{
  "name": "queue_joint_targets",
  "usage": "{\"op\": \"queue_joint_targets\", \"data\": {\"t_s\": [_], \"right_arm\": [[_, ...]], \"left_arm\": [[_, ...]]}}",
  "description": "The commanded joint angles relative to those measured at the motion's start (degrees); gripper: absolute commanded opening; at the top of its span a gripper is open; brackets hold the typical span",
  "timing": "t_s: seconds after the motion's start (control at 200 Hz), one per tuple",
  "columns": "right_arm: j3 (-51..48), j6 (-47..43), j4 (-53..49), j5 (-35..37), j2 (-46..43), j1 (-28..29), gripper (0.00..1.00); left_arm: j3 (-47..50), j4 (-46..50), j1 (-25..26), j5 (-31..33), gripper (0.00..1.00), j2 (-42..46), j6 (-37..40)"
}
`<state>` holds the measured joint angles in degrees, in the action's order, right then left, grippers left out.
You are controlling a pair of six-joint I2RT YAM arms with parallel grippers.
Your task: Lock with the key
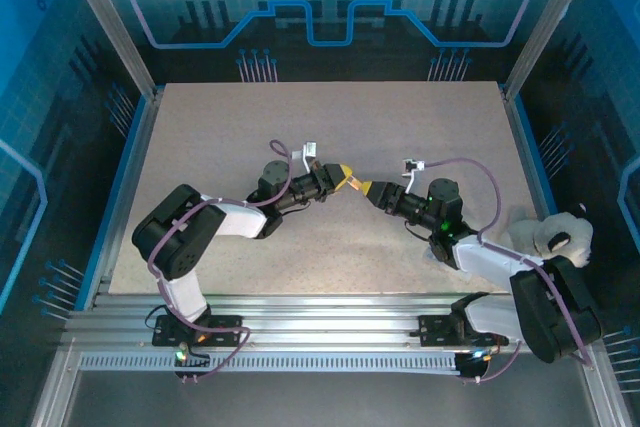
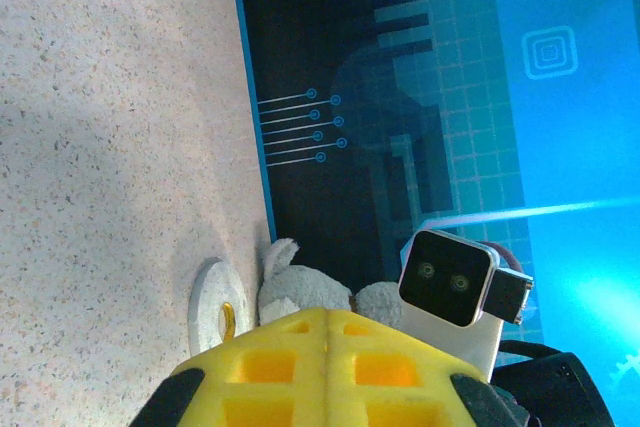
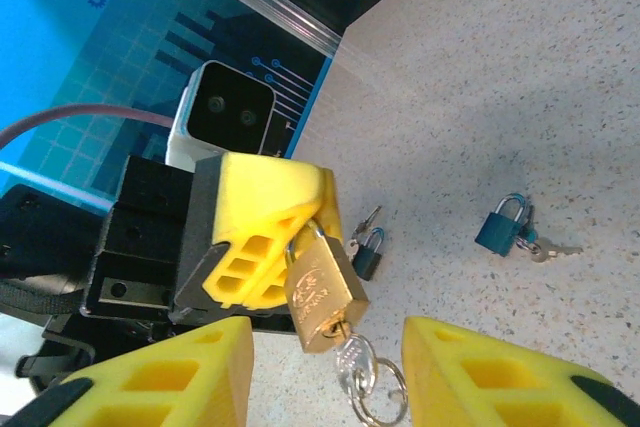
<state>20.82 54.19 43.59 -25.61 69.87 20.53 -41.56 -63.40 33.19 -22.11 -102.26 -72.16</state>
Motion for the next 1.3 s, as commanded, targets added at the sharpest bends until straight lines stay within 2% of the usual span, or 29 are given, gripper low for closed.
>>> {"op": "queue_joint_targets", "data": {"t_s": [0.0,1.296], "right_arm": [[1.55,0.30,2.64,-1.20,0.53,-0.76,0.40],[2.19,2.56,5.97,-4.89,4.00,-1.42,0.25]], "left_arm": [[-1.29,-3.97,0.31,0.05,0.00,-0.54,-1.44],[-0.86,-5.95,0.38,0.27,0.00,-0.70,-2.14]]}}
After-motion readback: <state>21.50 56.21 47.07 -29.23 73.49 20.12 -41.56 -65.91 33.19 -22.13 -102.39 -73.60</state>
